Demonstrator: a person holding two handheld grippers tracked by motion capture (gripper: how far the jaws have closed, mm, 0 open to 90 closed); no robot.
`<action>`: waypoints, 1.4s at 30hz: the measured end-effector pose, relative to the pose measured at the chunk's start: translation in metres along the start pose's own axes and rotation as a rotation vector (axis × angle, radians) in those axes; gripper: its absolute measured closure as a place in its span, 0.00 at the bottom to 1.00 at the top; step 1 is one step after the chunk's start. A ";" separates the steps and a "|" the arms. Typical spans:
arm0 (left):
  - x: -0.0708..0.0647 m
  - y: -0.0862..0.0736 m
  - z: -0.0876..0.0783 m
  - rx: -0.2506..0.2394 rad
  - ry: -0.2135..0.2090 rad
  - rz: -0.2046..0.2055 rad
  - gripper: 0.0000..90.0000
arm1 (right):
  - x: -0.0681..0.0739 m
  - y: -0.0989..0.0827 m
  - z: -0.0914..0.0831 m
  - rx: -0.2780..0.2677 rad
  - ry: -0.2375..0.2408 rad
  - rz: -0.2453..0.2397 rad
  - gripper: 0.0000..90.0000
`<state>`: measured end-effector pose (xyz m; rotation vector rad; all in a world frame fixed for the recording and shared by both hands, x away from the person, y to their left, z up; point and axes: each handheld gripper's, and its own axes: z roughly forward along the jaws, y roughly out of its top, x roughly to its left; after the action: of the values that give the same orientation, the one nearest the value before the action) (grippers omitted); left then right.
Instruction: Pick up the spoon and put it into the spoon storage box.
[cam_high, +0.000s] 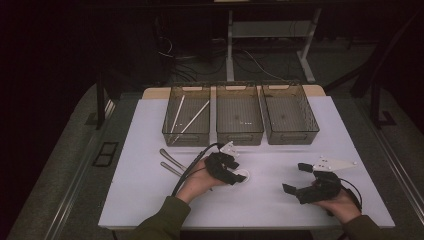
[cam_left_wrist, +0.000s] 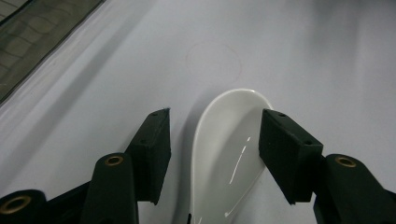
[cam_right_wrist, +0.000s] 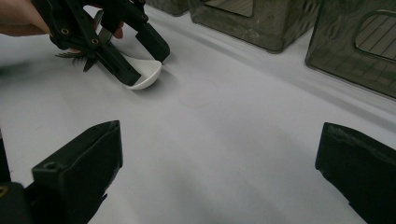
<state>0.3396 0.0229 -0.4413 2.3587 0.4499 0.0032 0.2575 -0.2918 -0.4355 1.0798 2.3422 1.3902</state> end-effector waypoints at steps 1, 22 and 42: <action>-0.002 0.000 0.002 -0.023 0.004 -0.029 0.47 | 0.000 0.000 0.000 0.000 0.000 -0.001 0.01; -0.012 0.000 0.002 0.027 -0.001 0.077 0.57 | 0.000 0.000 0.000 0.001 -0.001 -0.004 0.01; -0.020 0.000 0.002 0.044 -0.007 0.160 0.70 | 0.000 0.000 0.000 0.012 -0.002 -0.004 0.01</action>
<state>0.3214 0.0150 -0.4407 2.4309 0.2589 0.0600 0.2573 -0.2916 -0.4358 1.0793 2.3529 1.3744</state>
